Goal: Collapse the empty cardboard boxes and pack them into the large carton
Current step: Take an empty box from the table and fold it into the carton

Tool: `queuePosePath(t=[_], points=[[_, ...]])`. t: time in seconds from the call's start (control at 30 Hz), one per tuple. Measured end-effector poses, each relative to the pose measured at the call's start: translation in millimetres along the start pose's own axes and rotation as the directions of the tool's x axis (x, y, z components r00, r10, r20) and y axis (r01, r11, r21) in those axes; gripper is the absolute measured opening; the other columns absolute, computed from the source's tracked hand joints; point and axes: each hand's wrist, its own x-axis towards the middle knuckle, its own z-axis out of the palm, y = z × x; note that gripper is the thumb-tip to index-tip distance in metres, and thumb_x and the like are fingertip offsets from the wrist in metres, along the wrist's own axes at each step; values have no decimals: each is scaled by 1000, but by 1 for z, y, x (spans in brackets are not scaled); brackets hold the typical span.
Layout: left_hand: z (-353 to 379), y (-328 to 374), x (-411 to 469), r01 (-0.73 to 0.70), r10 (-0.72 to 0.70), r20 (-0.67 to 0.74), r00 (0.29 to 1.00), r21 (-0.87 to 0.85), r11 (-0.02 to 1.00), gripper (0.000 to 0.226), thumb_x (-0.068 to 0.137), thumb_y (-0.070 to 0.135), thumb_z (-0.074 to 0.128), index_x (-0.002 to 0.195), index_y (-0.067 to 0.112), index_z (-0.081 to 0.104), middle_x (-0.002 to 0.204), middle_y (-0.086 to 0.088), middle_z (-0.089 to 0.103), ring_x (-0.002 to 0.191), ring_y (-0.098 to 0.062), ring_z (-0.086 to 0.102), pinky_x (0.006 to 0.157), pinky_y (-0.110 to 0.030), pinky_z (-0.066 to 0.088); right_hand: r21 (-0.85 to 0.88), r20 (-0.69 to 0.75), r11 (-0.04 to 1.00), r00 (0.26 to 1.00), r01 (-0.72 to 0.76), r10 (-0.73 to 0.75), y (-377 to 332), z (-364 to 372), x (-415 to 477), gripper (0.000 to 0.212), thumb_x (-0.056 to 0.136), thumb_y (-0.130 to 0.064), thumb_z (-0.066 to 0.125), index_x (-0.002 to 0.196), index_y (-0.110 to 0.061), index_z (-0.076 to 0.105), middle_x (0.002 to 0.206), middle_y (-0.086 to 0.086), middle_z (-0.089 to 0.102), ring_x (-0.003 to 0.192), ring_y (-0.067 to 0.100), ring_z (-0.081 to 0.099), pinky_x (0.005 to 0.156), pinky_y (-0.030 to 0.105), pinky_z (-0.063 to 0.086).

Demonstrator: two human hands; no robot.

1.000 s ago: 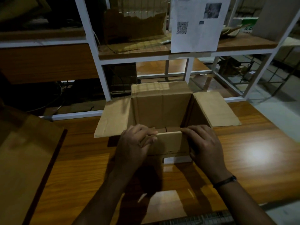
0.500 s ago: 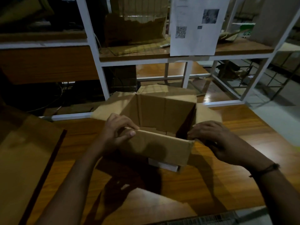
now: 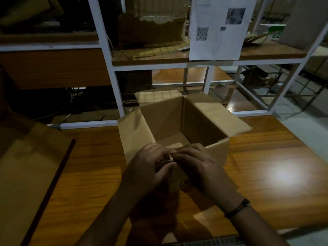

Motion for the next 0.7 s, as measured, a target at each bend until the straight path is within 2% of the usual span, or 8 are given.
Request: queuePosePath(t=[0.13,0.27,0.37,0.5,0.6,0.7], points=[[-6,-12,-3,-32,32,21,999,4,999,32,97,49,62,120,29,69,116,12,68,116,-6,59,114,-43,42,-43,-48,999,999,13,-15,16,-5,-5,41,88,-33,58,126,-18,63,128,2,62,115,21,58,82,41,60],[-6,-14,-1,-33,33,14,999,-19,999,27,97,47,62,112,26,71,112,13,66,114,-6,58,114,-46,41,-106,-83,994,996,-18,9,38,-13,-5,33,96,-35,55,119,-16,69,118,3,66,103,19,59,69,39,58],[-6,-10,5,-55,56,21,998,-23,998,24,97,44,61,111,27,71,108,13,66,111,-3,56,113,-41,41,-117,-83,993,997,-13,4,37,-13,-3,33,97,-35,53,116,-15,71,114,3,68,99,17,59,66,37,57],[-24,-24,4,-120,121,123,985,-18,993,21,99,41,59,113,29,69,111,15,65,114,-4,57,109,-38,44,-143,-89,990,996,2,-15,41,-25,-9,32,97,-33,54,116,-16,73,112,3,69,99,18,61,68,37,57],[-43,-44,1,-113,111,115,987,17,993,17,100,38,58,111,29,67,115,13,64,120,-7,57,99,-41,51,-199,-115,980,993,-10,-13,52,-37,-20,31,90,-22,67,120,-18,72,116,2,70,107,20,59,80,39,54],[-51,-48,-1,-106,98,117,988,73,992,19,99,39,54,113,32,63,119,13,63,125,-6,54,101,-41,51,-229,-113,973,993,-10,-16,50,-35,-22,40,80,-18,71,120,-15,72,115,6,70,109,20,55,83,38,50]])
